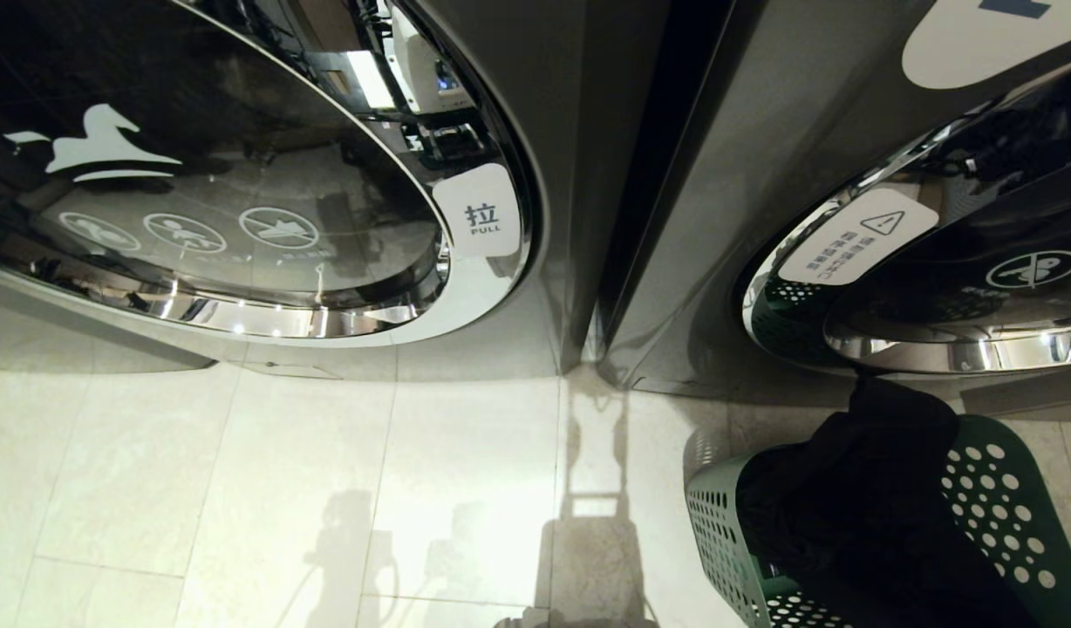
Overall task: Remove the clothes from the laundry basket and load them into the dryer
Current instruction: Take the clothes out of the basket
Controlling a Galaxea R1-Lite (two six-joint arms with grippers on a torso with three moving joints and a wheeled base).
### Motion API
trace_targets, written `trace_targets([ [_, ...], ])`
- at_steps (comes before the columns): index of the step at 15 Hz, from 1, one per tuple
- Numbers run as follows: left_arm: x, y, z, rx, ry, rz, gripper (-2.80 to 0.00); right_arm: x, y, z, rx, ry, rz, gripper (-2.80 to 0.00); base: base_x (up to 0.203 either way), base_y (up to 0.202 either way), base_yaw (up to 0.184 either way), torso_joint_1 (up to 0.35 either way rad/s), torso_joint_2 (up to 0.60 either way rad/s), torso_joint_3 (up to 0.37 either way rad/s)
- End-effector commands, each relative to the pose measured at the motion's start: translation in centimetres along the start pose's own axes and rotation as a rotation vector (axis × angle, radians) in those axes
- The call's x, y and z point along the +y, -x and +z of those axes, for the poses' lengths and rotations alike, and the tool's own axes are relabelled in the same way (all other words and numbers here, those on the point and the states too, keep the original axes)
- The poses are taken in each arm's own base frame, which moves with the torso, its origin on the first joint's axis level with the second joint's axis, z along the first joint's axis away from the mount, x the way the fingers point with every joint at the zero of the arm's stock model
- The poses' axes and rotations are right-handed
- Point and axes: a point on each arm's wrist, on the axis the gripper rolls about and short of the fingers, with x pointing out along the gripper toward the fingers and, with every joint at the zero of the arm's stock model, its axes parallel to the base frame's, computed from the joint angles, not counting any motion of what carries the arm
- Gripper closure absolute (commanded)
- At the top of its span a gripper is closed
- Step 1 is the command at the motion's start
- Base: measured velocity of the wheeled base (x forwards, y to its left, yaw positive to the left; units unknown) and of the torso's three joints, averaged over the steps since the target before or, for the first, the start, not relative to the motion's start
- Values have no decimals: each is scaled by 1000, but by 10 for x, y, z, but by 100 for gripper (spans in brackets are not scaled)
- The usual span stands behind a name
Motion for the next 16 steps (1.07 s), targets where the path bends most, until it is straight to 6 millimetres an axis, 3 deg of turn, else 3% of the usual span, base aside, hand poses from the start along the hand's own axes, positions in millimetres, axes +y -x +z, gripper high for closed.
trace_targets([
  [1, 0, 0, 0, 0, -1, 1, 0, 13, -37, 24, 104, -2, -48, 0, 0, 0, 0, 0, 0, 0],
  [2, 0, 0, 0, 0, 0, 1, 0, 15, -52, 34, 100, -5, -44, 0, 0, 0, 0, 0, 0, 0],
  [3, 0, 0, 0, 0, 0, 1, 0, 16, -67, 43, 100, -7, -28, -280, 0, 0, 0, 0, 0, 0],
  [7, 0, 0, 0, 0, 0, 1, 0, 13, -105, 79, 1, 50, 158, -280, 0, 0, 0, 0, 0, 0],
  [10, 0, 0, 0, 0, -1, 1, 0, -7, -124, 93, -33, 158, 271, -280, 0, 0, 0, 0, 0, 0],
  [13, 0, 0, 0, 0, 0, 1, 0, -20, -150, 134, -133, 209, 287, -280, 0, 0, 0, 0, 0, 0],
  [16, 0, 0, 0, 0, 0, 1, 0, -26, -169, 145, -148, 249, 327, -280, 0, 0, 0, 0, 0, 0],
])
